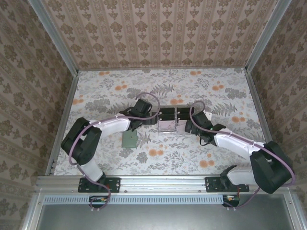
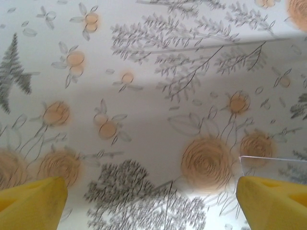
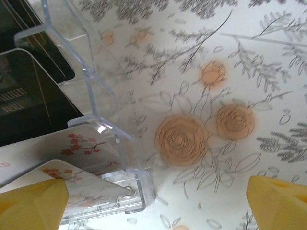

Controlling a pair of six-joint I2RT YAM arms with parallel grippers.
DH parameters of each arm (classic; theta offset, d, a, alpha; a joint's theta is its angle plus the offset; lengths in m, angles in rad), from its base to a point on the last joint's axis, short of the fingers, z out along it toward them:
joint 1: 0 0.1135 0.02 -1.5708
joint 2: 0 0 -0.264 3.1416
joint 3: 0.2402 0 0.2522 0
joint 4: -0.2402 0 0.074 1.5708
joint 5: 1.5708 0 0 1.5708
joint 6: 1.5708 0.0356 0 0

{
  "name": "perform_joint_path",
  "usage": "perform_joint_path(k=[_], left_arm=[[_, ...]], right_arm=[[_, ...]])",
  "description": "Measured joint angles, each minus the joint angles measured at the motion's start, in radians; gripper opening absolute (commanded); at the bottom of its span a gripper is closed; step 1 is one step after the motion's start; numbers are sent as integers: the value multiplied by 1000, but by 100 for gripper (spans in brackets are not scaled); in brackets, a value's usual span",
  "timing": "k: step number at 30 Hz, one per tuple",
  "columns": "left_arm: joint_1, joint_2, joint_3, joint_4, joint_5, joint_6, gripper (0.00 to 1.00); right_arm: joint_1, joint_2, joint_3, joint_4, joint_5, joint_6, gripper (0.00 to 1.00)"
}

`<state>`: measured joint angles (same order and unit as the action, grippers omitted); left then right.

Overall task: Put the credit cards into the card holder
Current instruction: Move the storage box to the center of the table.

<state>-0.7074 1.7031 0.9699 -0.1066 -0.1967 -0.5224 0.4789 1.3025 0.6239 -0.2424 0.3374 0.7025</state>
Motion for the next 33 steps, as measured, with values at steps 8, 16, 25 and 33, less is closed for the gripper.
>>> perform_joint_path(k=[8, 16, 25, 33], left_arm=[[2, 122, 137, 3, 11, 16, 100], [1, 151, 170, 2, 39, 22, 100], [16, 108, 145, -11, 54, 2, 100], [132, -186, -10, -51, 60, -18, 100]], right_arm=[[-69, 98, 61, 34, -4, -18, 97], [-69, 69, 55, 32, -39, -19, 98], [-69, -254, 21, -57, -87, -31, 100], [-39, -354, 50, -137, -261, -69, 95]])
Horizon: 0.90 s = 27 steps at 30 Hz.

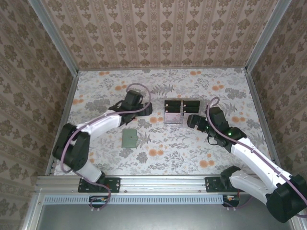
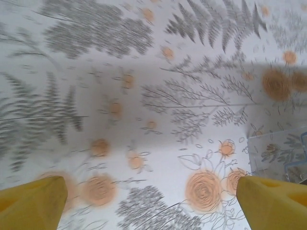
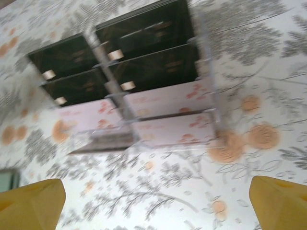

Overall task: Put the credit cards into the card holder
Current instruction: Move the storage box to the center of the table, then move the card holder to the center of the table.

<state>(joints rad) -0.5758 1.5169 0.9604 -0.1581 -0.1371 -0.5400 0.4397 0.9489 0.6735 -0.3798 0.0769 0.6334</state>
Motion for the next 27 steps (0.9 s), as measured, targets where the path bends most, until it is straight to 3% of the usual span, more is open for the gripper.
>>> perform_joint_path(k=[9, 14, 21, 25, 27], left_arm=[[185, -346, -335, -66, 81, -81, 100], [184, -372, -424, -72, 140, -112, 100], [156, -332, -443, -10, 179, -131, 100], [105, -298, -457, 46, 190, -149, 100], [77, -279, -461, 65, 193, -161, 100]], right_arm=[[251, 182, 109, 22, -67, 34, 88], [343, 293, 119, 40, -51, 61, 88], [401, 316, 124, 40, -6, 97, 89], [413, 316, 132, 38, 33, 109, 100], [422, 316, 135, 31, 67, 114, 100]])
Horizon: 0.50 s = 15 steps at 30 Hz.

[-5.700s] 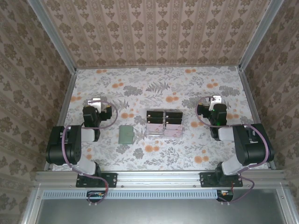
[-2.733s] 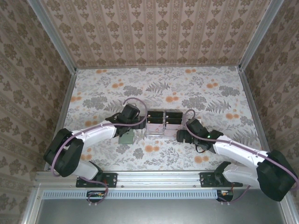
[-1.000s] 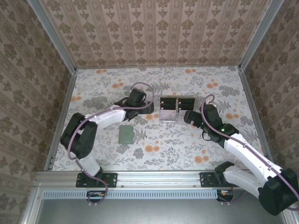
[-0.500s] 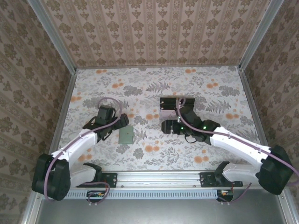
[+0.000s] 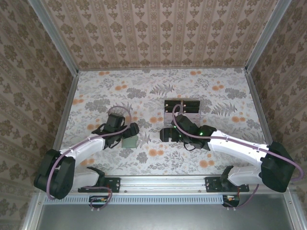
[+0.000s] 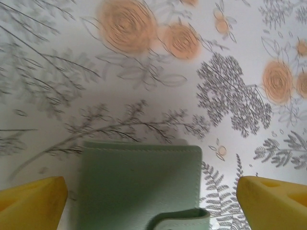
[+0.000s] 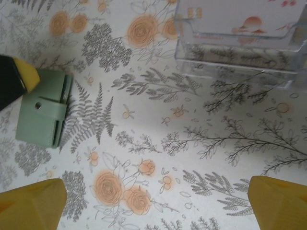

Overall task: Put the credit cards into the card holder
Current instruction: Move the card holder to the center of the table.

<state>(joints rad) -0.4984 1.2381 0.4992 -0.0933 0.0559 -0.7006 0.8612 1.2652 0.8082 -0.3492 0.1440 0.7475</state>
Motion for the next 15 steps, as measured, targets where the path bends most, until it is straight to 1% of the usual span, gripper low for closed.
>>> perform_joint_path(k=[4, 8, 12, 15], left_arm=[[-58, 37, -6, 35, 1, -32, 100], [-128, 41, -9, 64, -3, -82, 100], [-198, 41, -9, 99, -10, -146, 100], [-232, 30, -9, 104, -27, -200, 100]], right_arm=[[13, -7, 4, -24, 56, 10, 100], [13, -33, 4, -29, 78, 12, 100], [13, -46, 4, -29, 81, 14, 94], [14, -47, 4, -33, 80, 20, 87]])
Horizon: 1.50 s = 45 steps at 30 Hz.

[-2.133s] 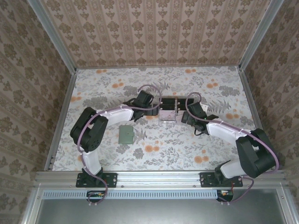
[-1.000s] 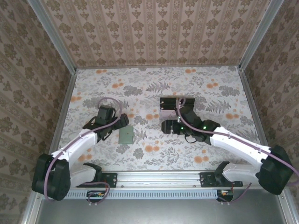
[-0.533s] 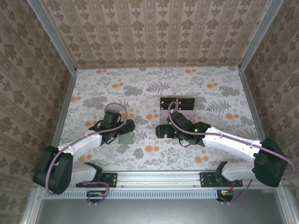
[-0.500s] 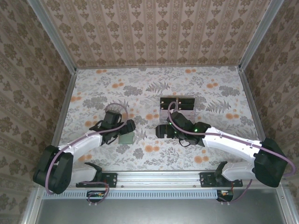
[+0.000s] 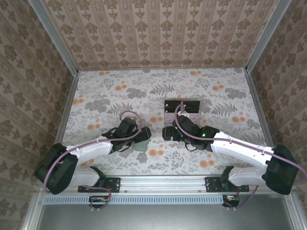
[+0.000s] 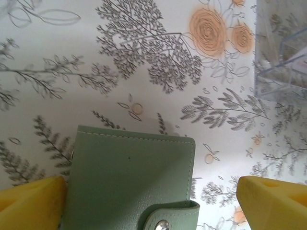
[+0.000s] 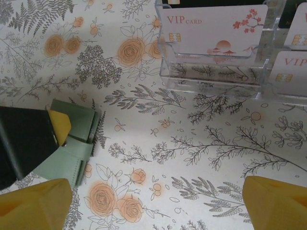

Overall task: Put the credit cards into the card holder
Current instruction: Move the card holder to the center of the table, then pick up the card holder from the center of the table.

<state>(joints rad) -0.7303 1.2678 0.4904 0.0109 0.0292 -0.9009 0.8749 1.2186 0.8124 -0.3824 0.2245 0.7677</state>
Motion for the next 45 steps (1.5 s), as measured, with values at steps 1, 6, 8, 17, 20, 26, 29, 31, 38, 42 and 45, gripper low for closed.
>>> perform_joint_path(k=[1, 6, 8, 17, 20, 26, 29, 31, 38, 42, 45], left_arm=[[-3, -13, 0, -3, -9, -18, 100], [18, -139, 1, -52, -77, -65, 100], [60, -183, 8, -90, -92, -64, 100], [420, -202, 39, -194, -27, 16, 100], [494, -183, 43, -198, 10, 42, 100], [579, -166, 43, -198, 80, 72, 100], [610, -166, 41, -197, 107, 83, 100], [627, -166, 39, -195, 120, 89, 100], [660, -166, 31, -190, 160, 105, 100], [660, -166, 26, -187, 177, 111, 100], [660, -166, 24, -182, 185, 113, 100]], right_arm=[[0, 0, 0, -4, 0, 3, 85], [34, 68, 51, -47, 3, 25, 80], [67, 129, 94, -58, 5, 35, 78], [169, 557, 439, -172, 13, 71, 65], [197, 680, 571, -224, 27, 66, 63], [226, 801, 721, -301, 39, 62, 58], [225, 828, 753, -323, 39, 62, 58], [225, 844, 772, -338, 39, 62, 58], [225, 894, 799, -363, 45, 62, 56], [225, 906, 799, -371, 65, 59, 49], [225, 907, 798, -367, 85, 54, 47]])
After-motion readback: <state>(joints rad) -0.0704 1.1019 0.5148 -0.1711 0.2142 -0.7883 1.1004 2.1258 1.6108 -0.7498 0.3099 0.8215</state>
